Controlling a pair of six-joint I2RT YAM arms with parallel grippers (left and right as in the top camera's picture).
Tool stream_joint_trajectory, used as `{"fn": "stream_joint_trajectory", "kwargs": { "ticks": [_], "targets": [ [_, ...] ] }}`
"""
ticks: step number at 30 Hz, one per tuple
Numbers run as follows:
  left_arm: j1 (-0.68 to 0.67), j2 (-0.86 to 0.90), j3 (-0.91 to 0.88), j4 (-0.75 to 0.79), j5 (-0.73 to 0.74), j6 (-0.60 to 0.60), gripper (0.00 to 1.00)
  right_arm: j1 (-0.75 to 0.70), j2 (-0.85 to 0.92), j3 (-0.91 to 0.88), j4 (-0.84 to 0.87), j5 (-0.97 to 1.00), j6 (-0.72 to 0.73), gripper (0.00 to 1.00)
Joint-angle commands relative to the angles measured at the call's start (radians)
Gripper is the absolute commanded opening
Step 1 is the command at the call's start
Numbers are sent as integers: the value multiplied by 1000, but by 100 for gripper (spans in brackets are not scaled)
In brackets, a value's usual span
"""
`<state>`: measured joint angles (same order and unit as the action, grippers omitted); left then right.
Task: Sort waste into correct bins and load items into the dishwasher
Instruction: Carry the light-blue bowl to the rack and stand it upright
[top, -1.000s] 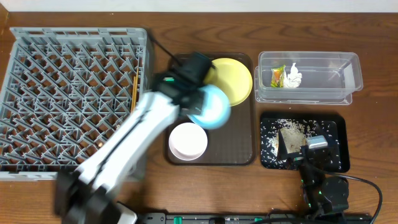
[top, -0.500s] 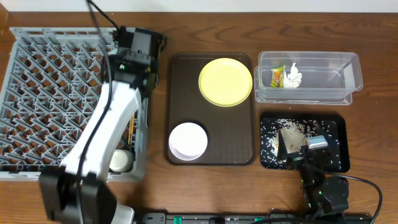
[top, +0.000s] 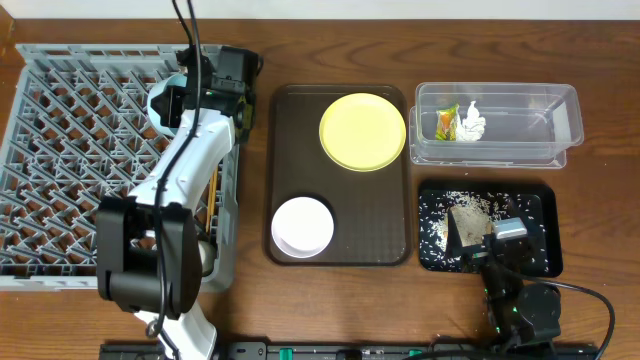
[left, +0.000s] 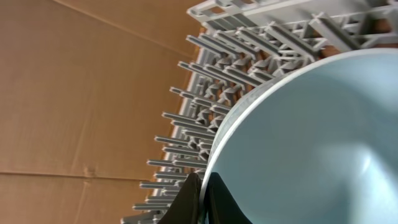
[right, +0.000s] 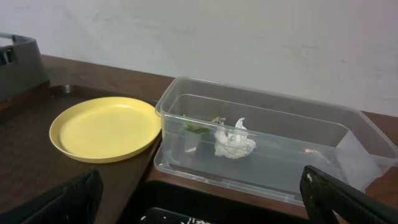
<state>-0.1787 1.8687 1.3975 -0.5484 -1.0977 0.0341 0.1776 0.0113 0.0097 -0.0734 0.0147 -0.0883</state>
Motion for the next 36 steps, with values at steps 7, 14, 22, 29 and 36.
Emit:
{"fn": "stream_joint_trajectory", "kwargs": {
  "ticks": [7, 14, 22, 29, 36],
  "targets": [
    [-1, 7, -2, 38, -87, 19, 6, -12, -3, -4, 1, -5, -10, 99],
    [-31, 8, -5, 27, -114, 13, 6, -12, -3, -4, 1, -5, -10, 99],
    [-53, 8, -39, 28, -116, -5, 7, -12, -3, -4, 1, -5, -10, 99],
    [-54, 8, -39, 123, -246, 78, 7, -12, -3, -4, 1, -5, -10, 99],
    [-54, 8, -47, 126, -188, 76, 7, -12, -3, -4, 1, -5, -10, 99]
  ]
}}
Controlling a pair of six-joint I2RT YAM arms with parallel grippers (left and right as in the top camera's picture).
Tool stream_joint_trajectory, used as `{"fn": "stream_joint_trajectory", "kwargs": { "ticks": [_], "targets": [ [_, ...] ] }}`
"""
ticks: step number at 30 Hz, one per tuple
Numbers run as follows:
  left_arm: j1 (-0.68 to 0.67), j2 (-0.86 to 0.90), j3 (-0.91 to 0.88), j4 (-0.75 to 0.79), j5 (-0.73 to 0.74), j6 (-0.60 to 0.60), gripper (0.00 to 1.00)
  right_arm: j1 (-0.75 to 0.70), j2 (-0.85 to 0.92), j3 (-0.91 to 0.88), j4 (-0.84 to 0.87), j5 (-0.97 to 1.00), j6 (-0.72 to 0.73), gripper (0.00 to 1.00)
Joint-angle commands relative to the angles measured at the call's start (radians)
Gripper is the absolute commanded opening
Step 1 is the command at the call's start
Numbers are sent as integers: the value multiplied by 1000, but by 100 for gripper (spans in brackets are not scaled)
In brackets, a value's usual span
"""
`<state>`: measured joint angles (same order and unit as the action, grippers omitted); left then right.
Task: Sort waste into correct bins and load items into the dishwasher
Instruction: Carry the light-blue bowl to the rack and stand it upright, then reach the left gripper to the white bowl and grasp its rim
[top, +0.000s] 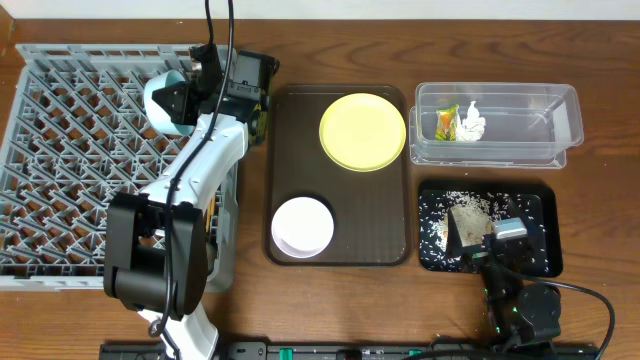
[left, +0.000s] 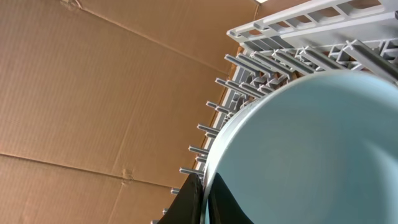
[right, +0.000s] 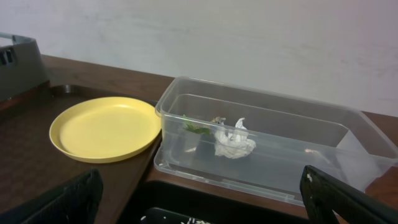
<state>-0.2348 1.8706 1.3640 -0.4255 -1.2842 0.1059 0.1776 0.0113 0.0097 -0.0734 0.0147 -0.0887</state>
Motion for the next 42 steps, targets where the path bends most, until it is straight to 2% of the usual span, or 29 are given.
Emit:
{"fn": "stream_joint_trajectory", "kwargs": {
  "ticks": [1, 12, 18, 21, 22, 23, 26, 27, 29, 31, 33, 35, 36, 37, 40, 42],
  "targets": [
    [3, 10, -14, 4, -2, 2, 7, -12, -3, -4, 1, -5, -10, 99],
    [-14, 105, -15, -21, -18, 3, 9, -12, -3, -4, 1, -5, -10, 99],
    [-67, 90, -12, -21, -37, 11, 10, -12, -3, -4, 1, -5, -10, 99],
    [-108, 76, -12, -22, -37, 10, 14, -12, -3, -4, 1, -5, -10, 99],
    [-119, 74, -12, -22, -37, 10, 17, -12, -3, -4, 1, -5, -10, 99],
    [-133, 69, -12, -23, -37, 10, 26, -12, -3, -4, 1, -5, -10, 99],
    [-172, 54, -12, -31, -35, -2, 59, -12, -3, -4, 1, -5, -10, 99],
    [-186, 45, -12, -38, -31, -14, 73, -12, -3, -4, 1, -5, -10, 99],
    [-214, 19, -12, -61, 6, -14, 81, -12, -3, -4, 1, -5, -10, 99],
    [-254, -31, -12, -118, 114, -29, 82, -12, -3, -4, 1, -5, -10, 99],
    [-280, -90, -10, -195, 249, -110, 82, -12, -3, -4, 1, -5, -10, 99],
    [-288, -156, -1, -291, 465, -208, 82, -12, -3, -4, 1, -5, -10, 99],
    [-284, -213, 3, -356, 673, -280, 79, -12, -3, -4, 1, -5, -10, 99],
    [-277, -257, 3, -394, 814, -313, 73, -12, -3, -4, 1, -5, -10, 99],
    [-262, -345, 2, -459, 1095, -370, 70, -12, -3, -4, 1, -5, -10, 99],
    [-261, -381, 2, -505, 1221, -372, 69, -12, -3, -4, 1, -5, -10, 99]
  ]
}}
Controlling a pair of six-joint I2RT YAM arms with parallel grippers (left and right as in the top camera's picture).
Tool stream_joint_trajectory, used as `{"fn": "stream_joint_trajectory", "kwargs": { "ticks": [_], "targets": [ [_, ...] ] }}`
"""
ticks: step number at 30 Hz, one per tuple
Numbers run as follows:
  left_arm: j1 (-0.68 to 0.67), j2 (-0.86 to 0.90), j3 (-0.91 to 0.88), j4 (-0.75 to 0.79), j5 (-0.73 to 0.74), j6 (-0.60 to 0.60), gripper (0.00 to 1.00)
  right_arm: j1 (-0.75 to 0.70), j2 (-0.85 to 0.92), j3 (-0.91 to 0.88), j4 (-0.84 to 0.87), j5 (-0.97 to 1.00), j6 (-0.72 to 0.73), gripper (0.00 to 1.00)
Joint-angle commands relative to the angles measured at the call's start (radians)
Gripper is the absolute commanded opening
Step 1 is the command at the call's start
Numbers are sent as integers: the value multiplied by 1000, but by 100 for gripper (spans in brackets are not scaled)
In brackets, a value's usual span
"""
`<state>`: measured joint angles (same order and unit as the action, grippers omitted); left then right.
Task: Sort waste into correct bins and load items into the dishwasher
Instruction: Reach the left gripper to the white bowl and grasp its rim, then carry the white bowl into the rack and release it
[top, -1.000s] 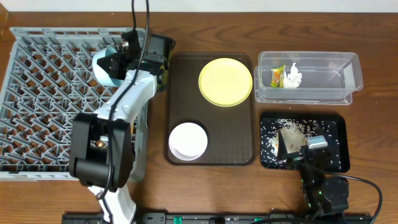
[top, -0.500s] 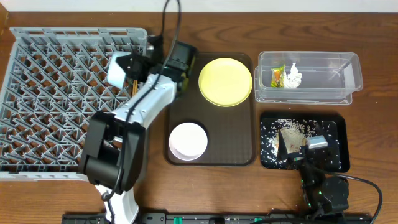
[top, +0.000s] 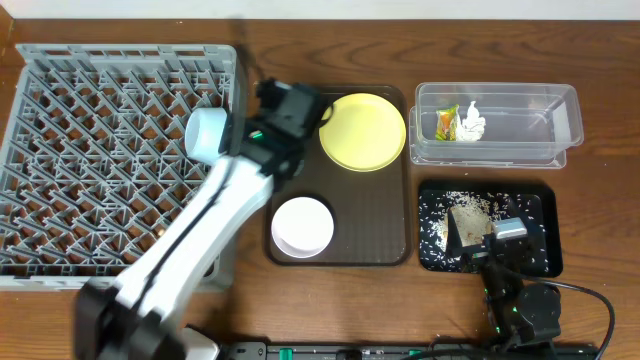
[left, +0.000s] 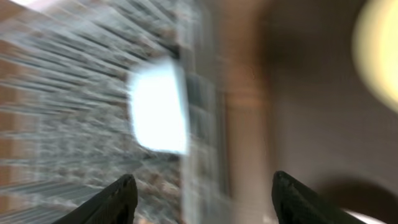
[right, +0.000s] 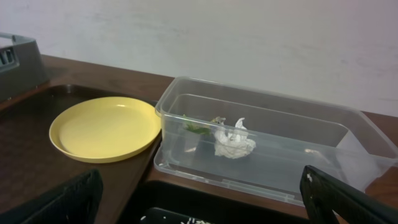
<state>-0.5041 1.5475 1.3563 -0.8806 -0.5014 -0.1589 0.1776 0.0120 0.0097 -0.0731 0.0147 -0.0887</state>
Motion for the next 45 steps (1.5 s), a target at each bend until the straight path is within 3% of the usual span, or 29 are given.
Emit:
{"fn": "stream_joint_trajectory", "kwargs": {
  "ticks": [1, 4, 8, 12, 19, 25, 30, 35, 38, 43, 45],
  "targets": [
    [7, -66, 8, -80, 469, -120, 68, -12, -3, -4, 0, -5, -10, 99],
    [7, -60, -12, -178, 486, -197, 68, -12, -3, -4, 0, -5, -10, 99],
    [7, -41, -102, -171, 533, -215, 68, -12, -3, -4, 0, -5, -10, 99],
    [27, -36, -247, -70, 531, -221, 66, -12, -3, -4, 0, -5, -10, 99],
    [46, -11, -433, 132, 529, -220, 55, -12, -3, -4, 0, -5, -10, 99],
    [46, 60, -470, 185, 529, -220, 39, -12, -3, -4, 0, -5, -10, 99],
    [46, 69, -453, 164, 555, -221, 6, -12, -3, -4, 0, -5, -10, 99],
    [46, -6, -319, 23, 537, -218, 6, -12, -3, -4, 0, -5, -10, 99],
    [46, -75, -214, -95, 385, -217, 6, -12, -3, -4, 0, -5, -10, 99],
    [46, -192, -147, -220, -158, -223, 6, -12, -3, -4, 0, -5, -10, 99],
    [46, -222, -149, -247, -328, -278, 6, -12, -3, -4, 0, -5, -10, 99]
  ]
}}
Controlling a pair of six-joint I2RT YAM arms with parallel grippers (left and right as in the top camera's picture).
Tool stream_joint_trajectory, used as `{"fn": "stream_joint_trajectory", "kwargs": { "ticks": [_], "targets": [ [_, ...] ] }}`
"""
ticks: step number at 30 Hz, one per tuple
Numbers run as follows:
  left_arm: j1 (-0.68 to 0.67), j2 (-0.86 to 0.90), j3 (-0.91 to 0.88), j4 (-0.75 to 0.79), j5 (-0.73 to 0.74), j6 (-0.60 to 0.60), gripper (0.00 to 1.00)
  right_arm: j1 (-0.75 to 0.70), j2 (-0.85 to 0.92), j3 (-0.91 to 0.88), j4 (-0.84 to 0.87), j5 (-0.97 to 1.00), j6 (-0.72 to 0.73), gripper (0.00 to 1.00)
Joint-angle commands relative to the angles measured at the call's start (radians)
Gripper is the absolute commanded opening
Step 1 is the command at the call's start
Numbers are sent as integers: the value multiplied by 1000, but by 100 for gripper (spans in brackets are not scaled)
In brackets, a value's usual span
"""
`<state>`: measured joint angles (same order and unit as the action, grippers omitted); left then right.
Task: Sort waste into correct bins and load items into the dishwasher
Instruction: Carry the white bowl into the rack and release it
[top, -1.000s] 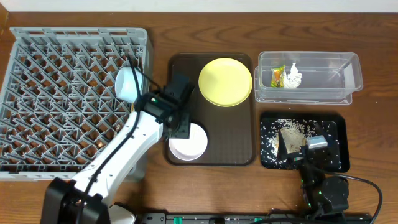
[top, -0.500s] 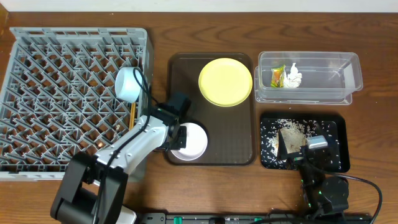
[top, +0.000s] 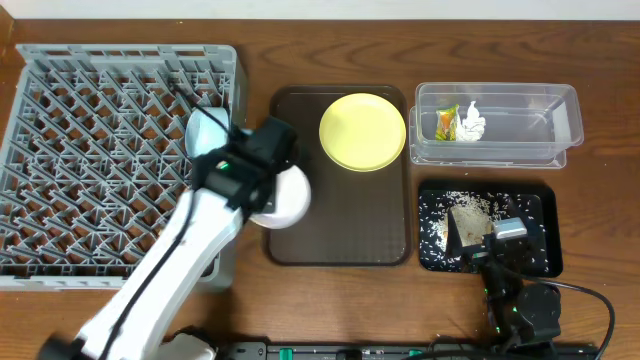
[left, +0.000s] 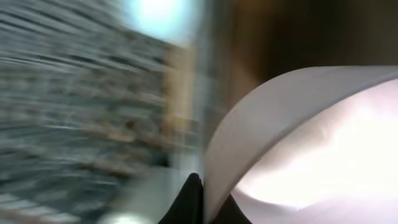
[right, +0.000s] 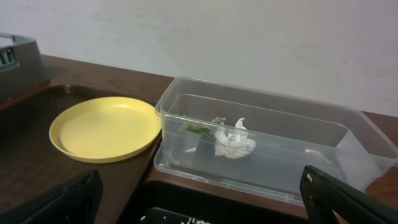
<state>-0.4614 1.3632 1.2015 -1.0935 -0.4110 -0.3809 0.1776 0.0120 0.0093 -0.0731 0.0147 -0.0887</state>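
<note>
My left gripper (top: 262, 170) is shut on the rim of the white bowl (top: 285, 197), at the left edge of the brown tray (top: 350, 225). In the blurred left wrist view the two fingers pinch the white bowl (left: 311, 137) at its rim, and the left gripper (left: 204, 198) shows no gap. The pale blue bowl (top: 205, 128) stands on edge in the grey dish rack (top: 100, 150), near its right side. A yellow plate (top: 362, 131) lies at the back of the tray. My right gripper (top: 505, 232) rests open over the black tray (top: 530, 255).
A clear plastic bin (top: 520, 125) at the back right holds a crumpled tissue (right: 235, 142) and a wrapper. The black tray carries scattered rice-like grains. The rack's right wall stands between the rack and the brown tray.
My left gripper was open over the tray's back left with the white bowl lying flat on the tray. Now it is shut on that bowl's rim, and the bowl sits further left and back.
At first my left gripper held the pale blue bowl over the rack's back right, and still held it there a little later. Then the blue bowl stood in the rack and the gripper was open over the tray. Now it grips the white bowl. The right arm stayed still.
</note>
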Motion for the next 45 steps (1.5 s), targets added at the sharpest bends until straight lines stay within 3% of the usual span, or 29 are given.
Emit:
{"fn": "stream_joint_trajectory", "kwargs": {
  "ticks": [1, 6, 8, 25, 33, 37, 42, 45],
  "targets": [
    [3, -46, 5, -48, -481, -102, 6, -12, -3, -4, 0, -5, -10, 99],
    [20, -32, -32, -52, -800, -229, 6, -12, -3, -4, 0, -5, -10, 99],
    [39, -10, -44, -45, -836, -231, 6, -12, -3, -4, 0, -5, -10, 99],
    [175, 263, -144, -31, -829, -310, 6, -12, -3, -4, 0, -5, -10, 99],
    [169, 290, -147, -42, -684, -313, 6, -12, -3, -4, 0, -5, -10, 99],
    [169, 290, -146, -54, -688, -312, 6, -12, -3, -4, 0, -5, -10, 99],
    [166, 288, -145, -91, -834, -312, 6, -12, -3, -4, 0, -5, -10, 99],
    [166, 288, -145, -86, -816, -313, 6, -12, -3, -4, 0, -5, -10, 99]
  ]
}}
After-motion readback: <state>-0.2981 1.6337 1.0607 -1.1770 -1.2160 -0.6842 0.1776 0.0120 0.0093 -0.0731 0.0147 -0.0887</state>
